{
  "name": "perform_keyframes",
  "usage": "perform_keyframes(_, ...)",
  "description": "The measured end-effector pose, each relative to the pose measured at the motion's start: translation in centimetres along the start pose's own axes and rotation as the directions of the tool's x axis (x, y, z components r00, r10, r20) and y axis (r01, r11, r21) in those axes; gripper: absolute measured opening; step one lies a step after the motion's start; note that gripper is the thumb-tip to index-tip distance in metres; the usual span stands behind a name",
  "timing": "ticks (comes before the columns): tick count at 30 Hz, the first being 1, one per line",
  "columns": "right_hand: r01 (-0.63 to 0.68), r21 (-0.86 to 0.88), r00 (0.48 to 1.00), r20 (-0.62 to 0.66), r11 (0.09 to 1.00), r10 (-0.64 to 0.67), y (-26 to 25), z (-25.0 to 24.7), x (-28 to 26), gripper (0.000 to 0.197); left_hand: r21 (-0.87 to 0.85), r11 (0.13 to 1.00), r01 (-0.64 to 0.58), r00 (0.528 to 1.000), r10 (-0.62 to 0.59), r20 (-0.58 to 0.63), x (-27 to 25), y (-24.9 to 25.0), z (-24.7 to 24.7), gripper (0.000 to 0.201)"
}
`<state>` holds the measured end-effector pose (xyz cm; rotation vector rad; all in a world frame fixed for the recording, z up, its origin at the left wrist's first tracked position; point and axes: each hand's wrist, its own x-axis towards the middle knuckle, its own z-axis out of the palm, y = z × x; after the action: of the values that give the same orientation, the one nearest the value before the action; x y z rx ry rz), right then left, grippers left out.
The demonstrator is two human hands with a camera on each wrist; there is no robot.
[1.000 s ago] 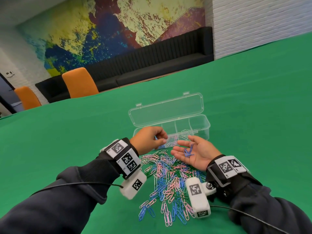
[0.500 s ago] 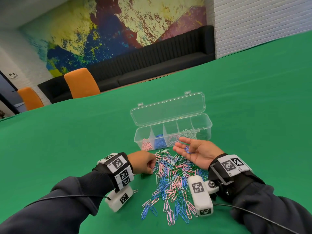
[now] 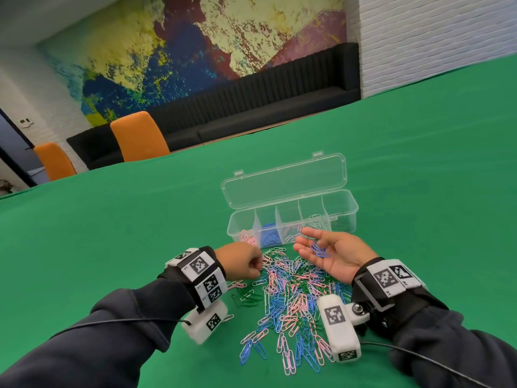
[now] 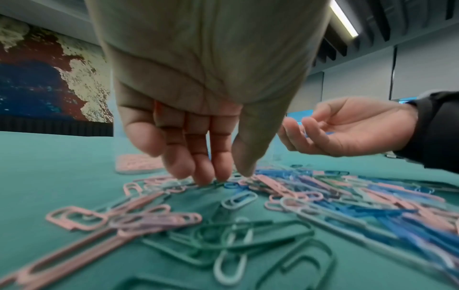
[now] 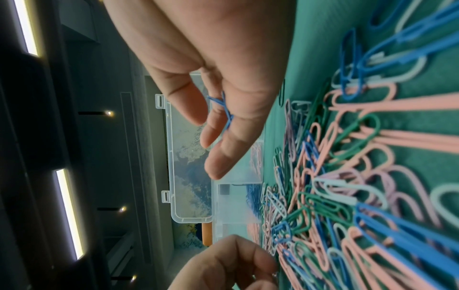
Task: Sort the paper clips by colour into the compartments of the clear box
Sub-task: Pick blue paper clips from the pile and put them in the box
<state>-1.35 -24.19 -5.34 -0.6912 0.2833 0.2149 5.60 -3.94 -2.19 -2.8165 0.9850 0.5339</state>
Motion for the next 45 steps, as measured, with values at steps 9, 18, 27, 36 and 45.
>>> perform_keyframes(9, 0.017, -0.008, 1.0, -0.018, 1.0, -0.017, -0.1, 0.0, 0.0, 0.023, -0.011, 1.0, -0.017, 0.997, 0.018, 0.07, 1.3, 0.6, 0.5, 0.029)
perform_keyframes(18, 0.017, -0.029, 1.0, -0.011, 0.999, -0.017, -0.1, 0.0, 0.0, 0.022, -0.027, 1.0, 0.0, 1.0, 0.001, 0.025, 0.9, 0.1, 0.4, 0.018)
perform_keyframes(27, 0.031, -0.043, 1.0, 0.005, 0.999, -0.031, 0.1, -0.2, 0.3, 0.022, -0.009, 1.0, 0.007, 0.997, -0.006, 0.08, 1.6, 0.6, 0.7, 0.028)
perform_keyframes(36, -0.077, -0.124, 0.997, -0.019, 0.989, 0.075, 0.5, 0.1, 0.4, 0.026, -0.251, 0.962, -0.104, 0.982, 0.06, -0.177, 0.9, 2.2, -3.3, 0.012)
perform_keyframes(45, -0.123, 0.038, 0.992, 0.001, 0.992, 0.123, 0.1, -0.4, 0.8, 0.039, -0.001, 1.0, 0.003, 0.998, -0.003, -0.069, 1.4, 0.6, -1.8, 0.011)
